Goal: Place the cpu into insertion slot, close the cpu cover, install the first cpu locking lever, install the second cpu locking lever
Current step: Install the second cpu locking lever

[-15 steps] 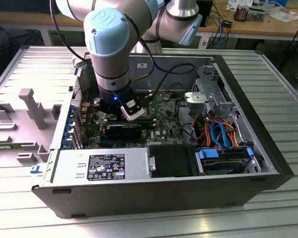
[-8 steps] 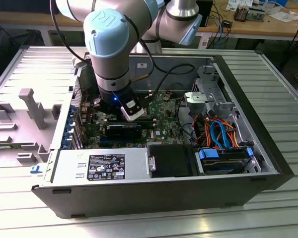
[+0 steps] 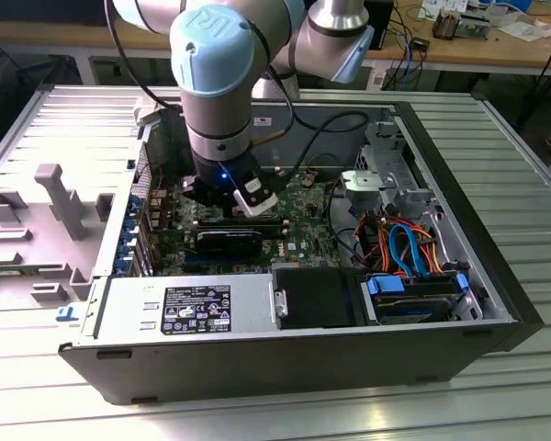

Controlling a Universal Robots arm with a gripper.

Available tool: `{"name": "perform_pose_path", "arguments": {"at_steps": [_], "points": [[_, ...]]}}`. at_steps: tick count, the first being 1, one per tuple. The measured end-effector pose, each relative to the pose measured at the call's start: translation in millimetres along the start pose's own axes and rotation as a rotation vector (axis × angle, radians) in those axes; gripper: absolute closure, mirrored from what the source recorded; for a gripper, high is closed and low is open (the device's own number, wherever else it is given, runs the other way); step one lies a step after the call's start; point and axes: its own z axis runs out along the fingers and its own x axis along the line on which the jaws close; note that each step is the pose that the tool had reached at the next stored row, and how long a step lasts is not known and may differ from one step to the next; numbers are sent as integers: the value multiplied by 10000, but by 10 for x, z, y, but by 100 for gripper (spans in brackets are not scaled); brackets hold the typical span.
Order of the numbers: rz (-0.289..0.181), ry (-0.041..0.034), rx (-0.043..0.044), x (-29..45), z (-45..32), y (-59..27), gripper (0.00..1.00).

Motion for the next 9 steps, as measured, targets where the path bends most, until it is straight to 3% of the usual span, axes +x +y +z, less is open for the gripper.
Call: {"name": "perform_pose_path", "arguments": {"at_steps": [2,6,9], "points": [[12,65,45,-106,19,67,89],[24,140,185,-210,59,223,89],[20,165,482,-252,76,295,89]]}}
